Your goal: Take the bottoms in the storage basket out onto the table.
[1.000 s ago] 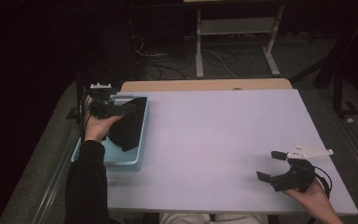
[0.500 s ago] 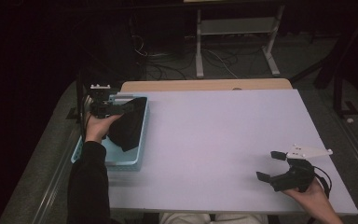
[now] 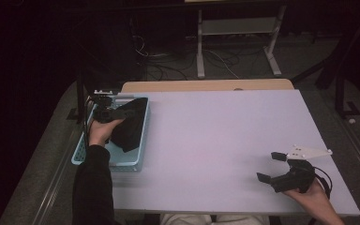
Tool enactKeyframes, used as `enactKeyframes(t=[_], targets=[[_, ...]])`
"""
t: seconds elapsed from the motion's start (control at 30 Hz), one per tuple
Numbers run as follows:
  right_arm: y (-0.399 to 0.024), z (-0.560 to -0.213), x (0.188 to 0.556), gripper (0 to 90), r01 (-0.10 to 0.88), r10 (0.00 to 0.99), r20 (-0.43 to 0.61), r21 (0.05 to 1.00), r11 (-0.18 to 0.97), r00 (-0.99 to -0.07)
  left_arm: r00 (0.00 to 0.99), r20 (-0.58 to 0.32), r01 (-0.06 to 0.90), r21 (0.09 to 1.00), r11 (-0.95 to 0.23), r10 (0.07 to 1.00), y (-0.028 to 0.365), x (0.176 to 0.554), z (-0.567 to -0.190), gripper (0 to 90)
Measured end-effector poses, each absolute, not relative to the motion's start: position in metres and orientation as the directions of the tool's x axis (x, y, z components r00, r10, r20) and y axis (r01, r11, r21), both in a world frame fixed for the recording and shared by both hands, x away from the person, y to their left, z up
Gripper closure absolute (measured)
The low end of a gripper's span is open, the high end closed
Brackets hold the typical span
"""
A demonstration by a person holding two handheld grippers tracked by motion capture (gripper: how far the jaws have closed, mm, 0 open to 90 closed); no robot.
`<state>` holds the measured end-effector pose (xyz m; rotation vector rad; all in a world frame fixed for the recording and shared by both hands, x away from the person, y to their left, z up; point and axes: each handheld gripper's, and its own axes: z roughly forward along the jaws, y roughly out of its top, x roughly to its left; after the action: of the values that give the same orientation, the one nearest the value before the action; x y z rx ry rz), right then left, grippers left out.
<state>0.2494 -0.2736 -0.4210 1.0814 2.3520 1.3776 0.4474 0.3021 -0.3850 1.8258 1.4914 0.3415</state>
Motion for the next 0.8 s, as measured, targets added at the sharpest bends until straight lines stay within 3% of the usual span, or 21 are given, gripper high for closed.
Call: enactKeyframes(t=[0.8], targets=[[-0.273, -0.422, 0.25, 0.0, 0.489, 0.679, 0.172, 0.816, 0.308, -0.714, 0.317, -0.172, 0.778, 0.609, -0.153, 0.933, 0.281, 0.458, -0.413, 0.0]])
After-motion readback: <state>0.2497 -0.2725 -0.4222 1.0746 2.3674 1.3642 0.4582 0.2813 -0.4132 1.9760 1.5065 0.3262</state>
